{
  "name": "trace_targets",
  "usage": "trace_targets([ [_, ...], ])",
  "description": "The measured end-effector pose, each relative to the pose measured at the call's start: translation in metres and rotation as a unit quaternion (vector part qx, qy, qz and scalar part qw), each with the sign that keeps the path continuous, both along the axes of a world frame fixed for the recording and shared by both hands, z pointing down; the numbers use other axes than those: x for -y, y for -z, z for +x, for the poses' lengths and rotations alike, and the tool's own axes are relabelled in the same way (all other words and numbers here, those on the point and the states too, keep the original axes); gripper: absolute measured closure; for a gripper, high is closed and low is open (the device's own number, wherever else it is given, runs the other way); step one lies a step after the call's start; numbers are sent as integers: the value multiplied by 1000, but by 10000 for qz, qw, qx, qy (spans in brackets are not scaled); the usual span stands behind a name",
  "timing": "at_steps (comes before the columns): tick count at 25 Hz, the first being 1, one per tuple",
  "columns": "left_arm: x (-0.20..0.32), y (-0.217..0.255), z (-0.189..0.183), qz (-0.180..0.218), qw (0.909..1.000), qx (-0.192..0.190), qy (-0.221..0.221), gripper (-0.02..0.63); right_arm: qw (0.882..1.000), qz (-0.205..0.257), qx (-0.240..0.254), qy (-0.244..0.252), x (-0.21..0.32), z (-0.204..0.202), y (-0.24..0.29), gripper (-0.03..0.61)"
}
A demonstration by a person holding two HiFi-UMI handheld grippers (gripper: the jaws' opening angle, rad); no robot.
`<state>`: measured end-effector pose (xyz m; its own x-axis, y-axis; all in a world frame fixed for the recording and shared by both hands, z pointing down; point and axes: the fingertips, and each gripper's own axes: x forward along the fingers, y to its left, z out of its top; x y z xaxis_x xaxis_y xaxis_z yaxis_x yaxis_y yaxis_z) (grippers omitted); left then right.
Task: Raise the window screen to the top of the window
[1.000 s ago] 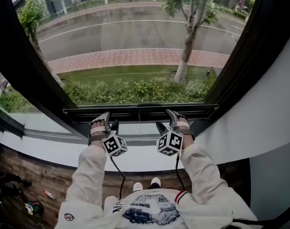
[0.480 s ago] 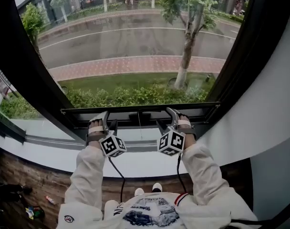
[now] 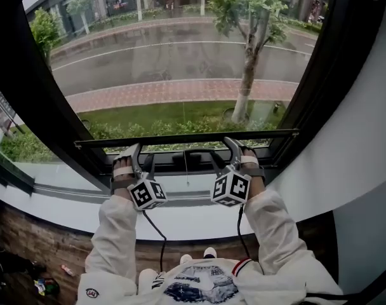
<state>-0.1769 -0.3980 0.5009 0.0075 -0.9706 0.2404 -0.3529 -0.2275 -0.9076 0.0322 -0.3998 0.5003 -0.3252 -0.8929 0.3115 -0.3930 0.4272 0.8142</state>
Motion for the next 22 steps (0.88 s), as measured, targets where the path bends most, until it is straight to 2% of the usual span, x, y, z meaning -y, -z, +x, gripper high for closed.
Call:
trace_targets([
  [22,7,102,1,1027,9947,-33,-42,331,9942,1052,82,-219,8,-1,102,310],
])
